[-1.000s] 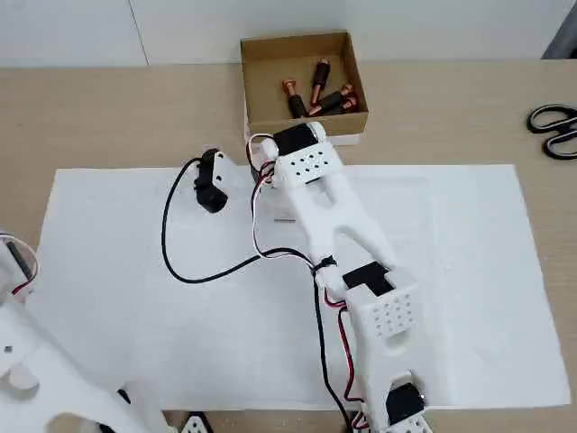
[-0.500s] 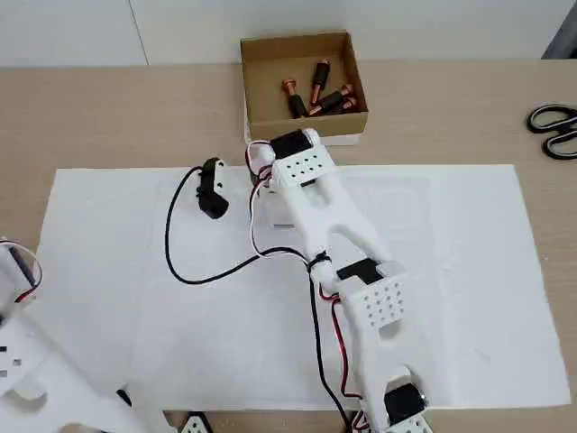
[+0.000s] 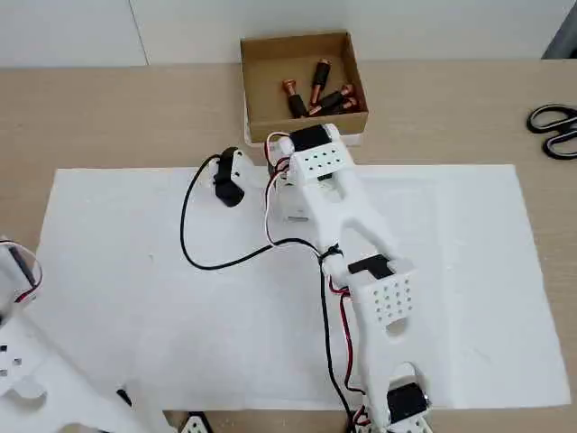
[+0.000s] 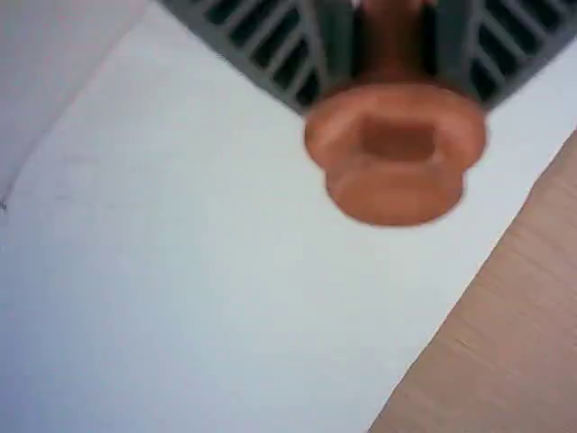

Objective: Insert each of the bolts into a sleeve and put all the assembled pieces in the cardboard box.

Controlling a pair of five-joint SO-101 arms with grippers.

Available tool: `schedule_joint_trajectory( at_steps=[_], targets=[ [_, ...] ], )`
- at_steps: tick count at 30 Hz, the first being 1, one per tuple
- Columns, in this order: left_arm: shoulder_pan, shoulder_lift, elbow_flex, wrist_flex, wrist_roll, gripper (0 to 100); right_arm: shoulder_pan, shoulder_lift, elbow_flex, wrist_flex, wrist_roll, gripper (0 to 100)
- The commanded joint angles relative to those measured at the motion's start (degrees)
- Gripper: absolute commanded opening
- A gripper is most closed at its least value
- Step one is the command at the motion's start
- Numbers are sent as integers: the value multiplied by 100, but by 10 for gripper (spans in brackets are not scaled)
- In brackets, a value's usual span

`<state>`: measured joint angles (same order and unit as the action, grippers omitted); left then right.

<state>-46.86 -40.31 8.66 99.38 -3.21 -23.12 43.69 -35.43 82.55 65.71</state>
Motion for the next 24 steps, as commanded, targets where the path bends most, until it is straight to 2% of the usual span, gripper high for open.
schedule_joint_trajectory(
  at_steps=[1,6,11,17,24],
  targets=[
    [-9,-114,-22,97,26,5,154,-22,-70,-48,-141,23],
    [-9,-114,-22,97,26,5,110,-92,-88,-48,-281,3],
    [0,-114,-22,97,35,5,110,-347,-844,242,-976,3],
    [18,-114,163,97,26,5,119,-681,-1714,804,-2347,3],
    [26,-123,198,97,26,5,541,-725,-1811,1516,-4545,3]
  ],
)
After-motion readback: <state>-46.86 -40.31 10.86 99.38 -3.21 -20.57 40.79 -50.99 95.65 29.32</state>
